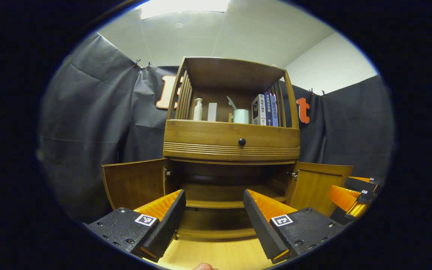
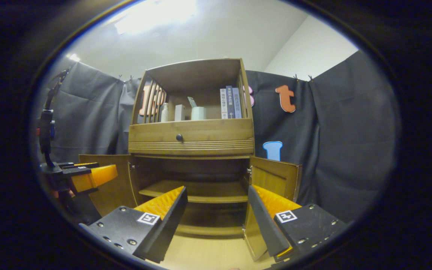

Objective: Open the right door of the double-door shoe cabinet with the right hand, and open the left door with the left hand.

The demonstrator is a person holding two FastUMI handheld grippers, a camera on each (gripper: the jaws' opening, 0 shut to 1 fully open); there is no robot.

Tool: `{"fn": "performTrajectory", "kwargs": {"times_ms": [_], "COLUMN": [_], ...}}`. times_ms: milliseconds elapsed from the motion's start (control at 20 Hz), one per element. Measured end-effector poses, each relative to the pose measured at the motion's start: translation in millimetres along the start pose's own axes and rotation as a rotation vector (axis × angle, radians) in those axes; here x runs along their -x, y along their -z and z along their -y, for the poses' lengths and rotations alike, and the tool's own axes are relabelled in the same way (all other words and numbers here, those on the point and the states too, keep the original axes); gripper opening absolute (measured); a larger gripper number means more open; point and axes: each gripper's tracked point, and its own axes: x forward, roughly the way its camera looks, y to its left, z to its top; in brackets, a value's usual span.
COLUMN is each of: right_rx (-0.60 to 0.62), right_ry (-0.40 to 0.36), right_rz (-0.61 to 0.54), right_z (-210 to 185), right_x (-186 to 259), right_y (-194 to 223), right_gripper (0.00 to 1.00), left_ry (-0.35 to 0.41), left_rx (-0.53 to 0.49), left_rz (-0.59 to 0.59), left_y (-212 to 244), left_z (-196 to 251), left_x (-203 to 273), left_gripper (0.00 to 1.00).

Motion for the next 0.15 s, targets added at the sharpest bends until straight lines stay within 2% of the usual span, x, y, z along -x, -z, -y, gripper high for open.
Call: {"fn": "performTrajectory", "kwargs": {"times_ms": [150], "right_rx": [0.002], "right_ry": [0.010], "right_rz": [-0.006], "right_z": [1.1], "right_x": [1.8], "right_y": [2.9], "right_gripper": [0.94], "left_ry": [0.006], "left_rx": [0.005], "left_rz": [-0.001], "left_y": [0.3], "left_z": [-0.6], "left_x": [0.1], "left_gripper": [0.95]}}
